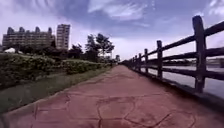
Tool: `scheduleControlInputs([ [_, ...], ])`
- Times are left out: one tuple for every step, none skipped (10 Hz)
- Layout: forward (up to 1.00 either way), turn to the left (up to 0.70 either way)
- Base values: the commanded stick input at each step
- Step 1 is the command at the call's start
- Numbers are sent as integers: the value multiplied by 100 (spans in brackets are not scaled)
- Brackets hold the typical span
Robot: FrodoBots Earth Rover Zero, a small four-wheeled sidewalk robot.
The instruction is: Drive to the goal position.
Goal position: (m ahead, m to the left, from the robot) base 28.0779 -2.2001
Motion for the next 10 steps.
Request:
scheduleControlInputs([
  [100,0],
  [100,0],
  [100,0],
  [100,0],
  [100,0],
  [100,0],
  [100,0],
  [100,-8],
  [100,-27],
  [100,-8],
])
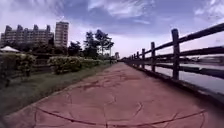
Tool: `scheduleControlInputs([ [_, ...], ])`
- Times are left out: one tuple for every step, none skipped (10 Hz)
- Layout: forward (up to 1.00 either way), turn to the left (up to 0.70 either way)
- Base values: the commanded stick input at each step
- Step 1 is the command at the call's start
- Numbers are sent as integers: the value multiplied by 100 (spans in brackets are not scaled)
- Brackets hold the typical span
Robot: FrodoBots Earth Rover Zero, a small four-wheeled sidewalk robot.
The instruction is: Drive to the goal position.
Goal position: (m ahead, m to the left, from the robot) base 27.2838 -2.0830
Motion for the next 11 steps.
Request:
scheduleControlInputs([
  [100,0],
  [100,0],
  [100,0],
  [100,0],
  [100,0],
  [100,0],
  [100,0],
  [100,0],
  [100,0],
  [100,0],
  [100,0],
])
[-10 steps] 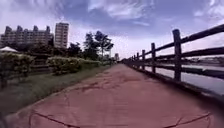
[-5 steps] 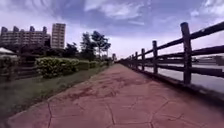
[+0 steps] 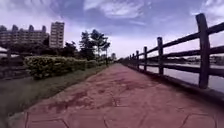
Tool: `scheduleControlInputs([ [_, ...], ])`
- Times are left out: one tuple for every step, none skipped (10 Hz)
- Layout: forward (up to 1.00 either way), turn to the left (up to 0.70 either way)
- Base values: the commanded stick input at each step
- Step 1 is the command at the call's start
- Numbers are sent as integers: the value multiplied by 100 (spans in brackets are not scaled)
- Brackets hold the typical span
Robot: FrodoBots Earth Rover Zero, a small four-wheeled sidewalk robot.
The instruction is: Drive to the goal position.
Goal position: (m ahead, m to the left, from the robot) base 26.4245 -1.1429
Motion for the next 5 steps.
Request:
scheduleControlInputs([
  [100,0],
  [100,0],
  [100,0],
  [100,0],
  [100,0],
])
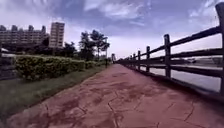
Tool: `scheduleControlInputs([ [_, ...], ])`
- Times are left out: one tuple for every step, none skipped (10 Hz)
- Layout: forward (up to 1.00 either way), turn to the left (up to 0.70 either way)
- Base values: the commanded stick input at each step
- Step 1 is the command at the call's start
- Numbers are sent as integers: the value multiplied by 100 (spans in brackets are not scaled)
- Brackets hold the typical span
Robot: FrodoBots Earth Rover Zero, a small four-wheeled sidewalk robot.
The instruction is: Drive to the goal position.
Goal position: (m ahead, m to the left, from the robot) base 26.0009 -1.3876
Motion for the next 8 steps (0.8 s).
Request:
scheduleControlInputs([
  [100,0],
  [100,0],
  [100,0],
  [100,0],
  [100,0],
  [100,0],
  [100,0],
  [100,0],
])
